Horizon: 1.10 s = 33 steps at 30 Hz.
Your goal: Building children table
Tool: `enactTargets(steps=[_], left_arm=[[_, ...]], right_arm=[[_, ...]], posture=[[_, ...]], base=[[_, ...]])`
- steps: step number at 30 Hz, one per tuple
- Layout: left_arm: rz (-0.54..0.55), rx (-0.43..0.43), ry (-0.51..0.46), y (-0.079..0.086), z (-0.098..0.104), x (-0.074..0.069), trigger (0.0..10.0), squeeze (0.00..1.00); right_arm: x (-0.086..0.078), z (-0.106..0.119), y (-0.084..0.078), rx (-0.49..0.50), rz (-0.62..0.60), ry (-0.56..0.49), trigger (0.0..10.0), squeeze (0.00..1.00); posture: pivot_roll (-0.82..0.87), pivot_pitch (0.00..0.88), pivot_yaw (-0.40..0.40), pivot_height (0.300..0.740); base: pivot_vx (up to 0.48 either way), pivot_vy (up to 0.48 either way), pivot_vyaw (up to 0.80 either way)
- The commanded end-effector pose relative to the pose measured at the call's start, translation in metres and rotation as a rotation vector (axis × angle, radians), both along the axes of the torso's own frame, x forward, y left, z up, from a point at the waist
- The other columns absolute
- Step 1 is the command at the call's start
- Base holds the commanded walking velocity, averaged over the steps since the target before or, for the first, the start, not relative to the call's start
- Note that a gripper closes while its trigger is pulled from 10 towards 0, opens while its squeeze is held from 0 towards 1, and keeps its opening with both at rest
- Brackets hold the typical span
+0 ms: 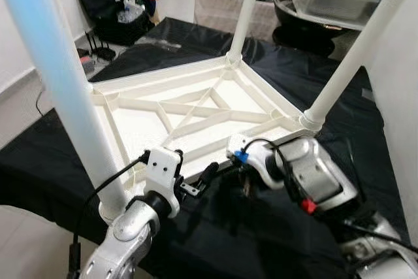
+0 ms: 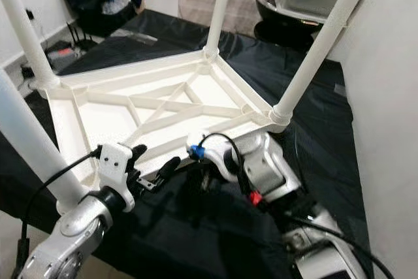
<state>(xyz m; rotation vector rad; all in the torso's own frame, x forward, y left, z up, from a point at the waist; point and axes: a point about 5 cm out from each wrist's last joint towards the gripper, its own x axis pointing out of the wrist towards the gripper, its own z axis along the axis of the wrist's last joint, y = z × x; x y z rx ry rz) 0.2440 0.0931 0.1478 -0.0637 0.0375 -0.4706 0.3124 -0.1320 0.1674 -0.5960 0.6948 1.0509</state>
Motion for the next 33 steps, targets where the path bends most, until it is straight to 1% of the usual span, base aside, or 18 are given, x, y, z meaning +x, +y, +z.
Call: enactTargets(steps=[1,3,4,6,7,8,9,10,12,13,16,17,18,20,23,26,32,33], left_arm=[[0.0,0.001,0.001,-0.001,-0.002,0.0,10.0,0.0],[-0.001,0.003,0.001,-0.001,-0.002,0.0,10.0,0.0],[-0.001,0.003,0.0,-0.001,-0.002,0.0,10.0,0.0],[-0.001,0.003,0.0,-0.001,-0.002,0.0,10.0,0.0],[-0.001,0.004,0.0,-0.001,-0.002,0.0,10.0,0.0],[0.0,0.003,0.0,-0.001,-0.002,0.0,10.0,0.0],[0.0,0.003,0.0,-0.001,-0.002,0.0,10.0,0.0],[0.001,0.003,-0.001,-0.001,-0.002,0.0,10.0,0.0],[0.001,0.003,-0.001,-0.001,-0.002,0.0,10.0,0.0],[0.0,0.002,0.0,-0.001,-0.002,0.0,10.0,0.0],[-0.007,-0.002,0.001,-0.002,-0.002,0.0,10.0,0.0],[-0.014,-0.006,0.003,-0.003,-0.001,-0.001,10.0,0.0],[-0.025,-0.011,0.005,-0.004,-0.001,-0.002,10.0,0.0],[-0.025,-0.011,0.005,-0.004,-0.001,-0.002,10.0,0.0],[-0.042,-0.021,0.006,-0.006,0.002,-0.008,10.0,0.0],[-0.049,-0.03,0.006,-0.007,0.003,-0.011,10.0,0.0],[-0.052,-0.04,0.008,-0.008,0.005,-0.017,10.0,0.0],[-0.052,-0.043,0.008,-0.008,0.006,-0.019,10.0,0.0]], right_arm=[[0.001,0.008,-0.002,0.0,-0.023,-0.038,0.0,0.0],[0.001,0.01,-0.004,-0.021,-0.048,-0.054,0.0,0.0],[0.002,0.015,-0.001,-0.014,-0.001,-0.108,0.0,0.0],[0.002,0.015,-0.001,-0.014,-0.001,-0.108,0.0,0.0],[0.002,0.02,0.002,-0.007,0.03,-0.146,0.0,0.0],[0.005,0.032,0.005,0.027,0.071,-0.215,10.0,0.0],[0.005,0.032,0.005,0.027,0.071,-0.215,10.0,0.0],[0.012,0.051,0.006,0.079,0.114,-0.309,10.0,0.0],[0.012,0.051,0.006,0.079,0.114,-0.309,10.0,0.0],[0.021,0.071,0.003,0.125,0.122,-0.394,10.0,1.0],[0.028,0.083,-0.001,0.085,0.182,-0.459,10.0,1.0],[0.031,0.088,-0.004,0.029,0.252,-0.477,10.0,1.0],[0.034,0.085,-0.001,-0.055,0.339,-0.464,10.0,1.0],[0.034,0.085,-0.001,-0.055,0.339,-0.464,10.0,1.0],[0.042,0.069,0.011,-0.242,0.477,-0.419,10.0,1.0],[0.044,0.063,0.016,-0.306,0.521,-0.401,10.0,1.0],[0.056,0.064,0.016,-0.381,0.509,-0.407,10.0,1.0],[0.06,0.066,0.014,-0.396,0.507,-0.402,10.0,0.96]], posture=[[-0.08,0.122,-0.136,0.74],[-0.07,0.12,-0.135,0.74],[-0.07,0.119,-0.137,0.74],[-0.07,0.119,-0.137,0.74],[-0.07,0.12,-0.136,0.74],[-0.07,0.123,-0.135,0.74],[-0.07,0.123,-0.135,0.74],[-0.06,0.122,-0.137,0.74],[-0.06,0.122,-0.137,0.74],[-0.07,0.124,-0.132,0.74],[-0.07,0.127,-0.129,0.74],[-0.07,0.13,-0.129,0.74],[-0.06,0.137,-0.13,0.74],[-0.06,0.137,-0.13,0.74],[-0.05,0.155,-0.138,0.74],[-0.04,0.16,-0.139,0.74],[-0.03,0.178,-0.147,0.74],[-0.03,0.184,-0.151,0.74]], base=[[0.0,0.0,0.0],[0.0,0.0,0.0],[0.0,0.0,0.0],[0.0,0.0,0.0],[0.0,0.0,0.0],[0.0,0.0,0.0],[0.0,0.0,0.0],[0.0,0.0,0.0],[0.0,0.0,0.0],[0.0,0.0,0.0],[0.0,0.0,0.0],[0.0,0.0,0.0],[0.0,0.0,0.0],[0.0,0.0,0.0],[0.0,0.0,0.0],[0.0,0.0,0.0],[0.0,0.0,0.0],[0.0,0.0,0.0]])
